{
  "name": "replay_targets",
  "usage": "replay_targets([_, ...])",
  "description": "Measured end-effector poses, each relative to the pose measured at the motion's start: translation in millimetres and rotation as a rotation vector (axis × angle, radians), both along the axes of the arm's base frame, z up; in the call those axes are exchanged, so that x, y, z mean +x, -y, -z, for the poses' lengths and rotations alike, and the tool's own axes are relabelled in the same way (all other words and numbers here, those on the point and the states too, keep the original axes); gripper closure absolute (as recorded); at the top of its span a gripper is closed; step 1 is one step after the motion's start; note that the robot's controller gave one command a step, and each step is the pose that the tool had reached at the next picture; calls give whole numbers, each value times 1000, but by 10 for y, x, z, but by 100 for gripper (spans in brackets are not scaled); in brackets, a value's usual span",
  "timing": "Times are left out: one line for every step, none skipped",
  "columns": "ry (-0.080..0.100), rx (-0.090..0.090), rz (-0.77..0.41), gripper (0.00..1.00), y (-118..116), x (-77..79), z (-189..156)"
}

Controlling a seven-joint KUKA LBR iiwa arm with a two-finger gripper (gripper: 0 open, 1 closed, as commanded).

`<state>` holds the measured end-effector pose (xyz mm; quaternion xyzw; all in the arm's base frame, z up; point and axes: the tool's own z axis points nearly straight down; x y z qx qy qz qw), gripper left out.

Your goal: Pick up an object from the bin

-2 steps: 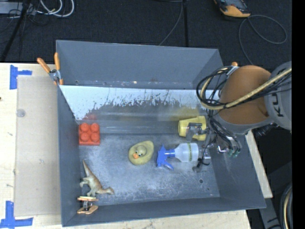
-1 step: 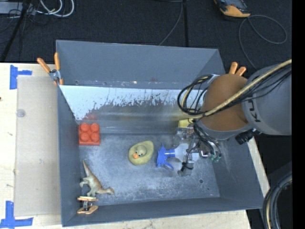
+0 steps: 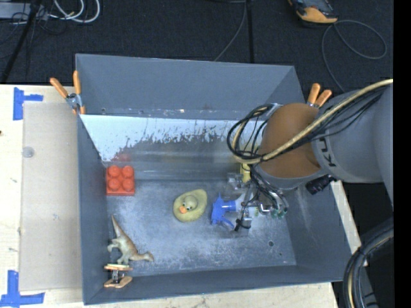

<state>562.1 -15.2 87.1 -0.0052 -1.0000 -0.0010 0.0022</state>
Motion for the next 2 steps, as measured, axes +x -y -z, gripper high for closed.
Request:
replay_targets([-2,-1,-19,100,-69,-200,177])
replay_targets([-2,-1,-20,100,-70,-199,177])
